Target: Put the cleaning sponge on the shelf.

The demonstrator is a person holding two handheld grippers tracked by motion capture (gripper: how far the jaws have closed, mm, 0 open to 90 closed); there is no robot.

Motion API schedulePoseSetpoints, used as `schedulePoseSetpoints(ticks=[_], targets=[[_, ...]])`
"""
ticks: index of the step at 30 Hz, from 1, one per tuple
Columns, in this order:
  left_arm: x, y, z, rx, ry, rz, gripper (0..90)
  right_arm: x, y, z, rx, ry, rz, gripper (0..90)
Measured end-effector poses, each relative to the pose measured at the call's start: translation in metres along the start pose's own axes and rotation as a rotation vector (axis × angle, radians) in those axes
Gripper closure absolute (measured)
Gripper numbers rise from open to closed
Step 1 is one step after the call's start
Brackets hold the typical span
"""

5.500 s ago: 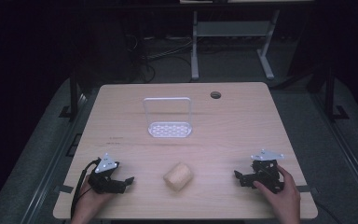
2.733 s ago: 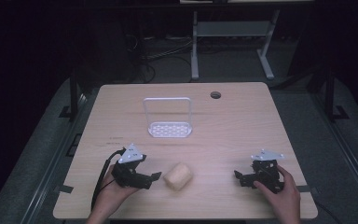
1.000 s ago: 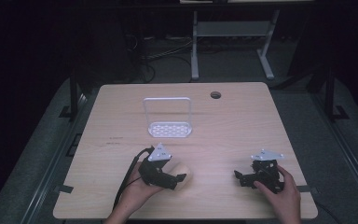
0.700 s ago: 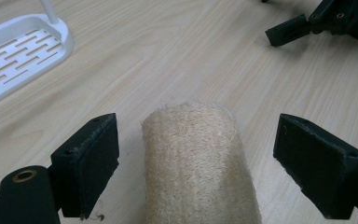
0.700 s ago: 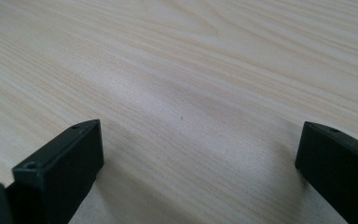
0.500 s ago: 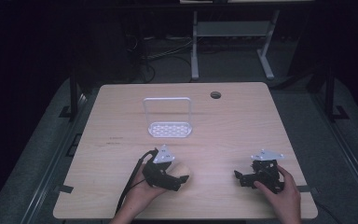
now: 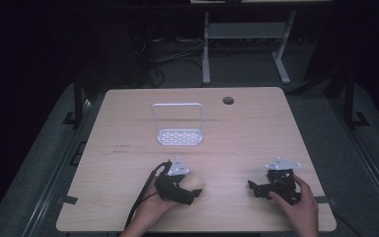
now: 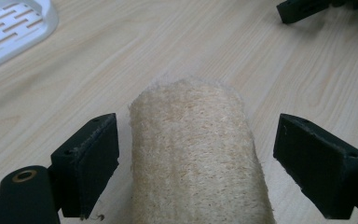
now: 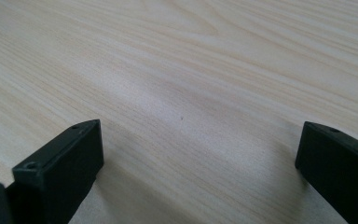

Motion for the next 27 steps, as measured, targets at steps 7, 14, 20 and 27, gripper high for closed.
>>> schedulePoseSetpoints(ticks=[7,14,20,27], targets=[[-0.001,-0.005,-0.003,0.024,-0.009,0.010,13.8,0.000,0.000,0.000,0.000,-0.001,0.000,0.7],[-0.002,-0.010,-0.006,0.047,-0.018,0.019,13.9,0.000,0.000,0.000,0.000,0.000,0.000,0.6],[-0.003,-0.011,-0.007,0.059,-0.021,0.028,14.3,0.000,0.000,0.000,0.000,0.000,0.000,0.7],[-0.002,-0.009,-0.008,0.063,-0.013,0.029,21.8,0.000,0.000,0.000,0.000,-0.001,0.000,0.7]])
Point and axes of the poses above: each handheld gripper's, and its own axes: y roughly backward along the jaws, z roughly out of its top, x roughly to its left, the point moved 2 cm from there along -y, roughly forward along the jaws
